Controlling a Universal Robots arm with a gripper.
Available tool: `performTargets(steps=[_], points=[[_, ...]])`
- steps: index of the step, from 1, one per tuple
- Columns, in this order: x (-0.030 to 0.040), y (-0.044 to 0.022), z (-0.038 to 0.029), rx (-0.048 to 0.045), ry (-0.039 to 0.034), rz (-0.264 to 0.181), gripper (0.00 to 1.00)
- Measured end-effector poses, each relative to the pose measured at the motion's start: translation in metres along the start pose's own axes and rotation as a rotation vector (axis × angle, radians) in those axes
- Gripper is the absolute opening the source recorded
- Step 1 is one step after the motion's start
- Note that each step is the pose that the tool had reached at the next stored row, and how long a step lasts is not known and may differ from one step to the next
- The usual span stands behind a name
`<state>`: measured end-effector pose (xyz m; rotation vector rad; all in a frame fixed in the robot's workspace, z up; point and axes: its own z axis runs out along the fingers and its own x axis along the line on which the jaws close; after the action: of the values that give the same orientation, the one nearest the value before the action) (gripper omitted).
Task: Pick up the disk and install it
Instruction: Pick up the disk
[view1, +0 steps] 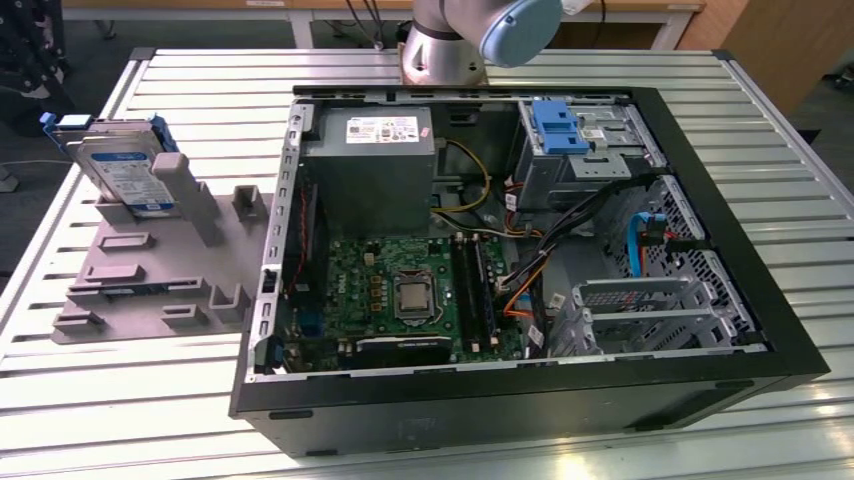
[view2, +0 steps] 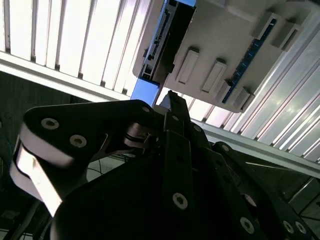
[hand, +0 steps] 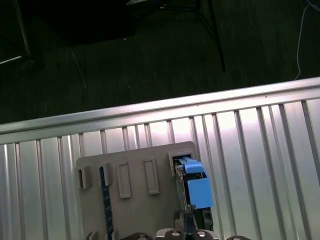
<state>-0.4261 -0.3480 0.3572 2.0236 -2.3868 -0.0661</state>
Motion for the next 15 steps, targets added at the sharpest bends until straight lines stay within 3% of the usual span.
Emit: performTargets(steps=[6, 11, 14, 15], points=[[-0.0046, 0.0013, 0.0005, 0.0001, 0.0, 0.0, 0.11], [-0.0046, 0.0036, 0.0037, -0.0006, 0.0018, -0.045, 0.35], [-0.005, 0.0044, 0.0065, -0.001, 0.0025, -0.079, 0.41], [-0.0056, 0.006, 0.0083, 0.0002, 0.0024, -0.08, 0.47]])
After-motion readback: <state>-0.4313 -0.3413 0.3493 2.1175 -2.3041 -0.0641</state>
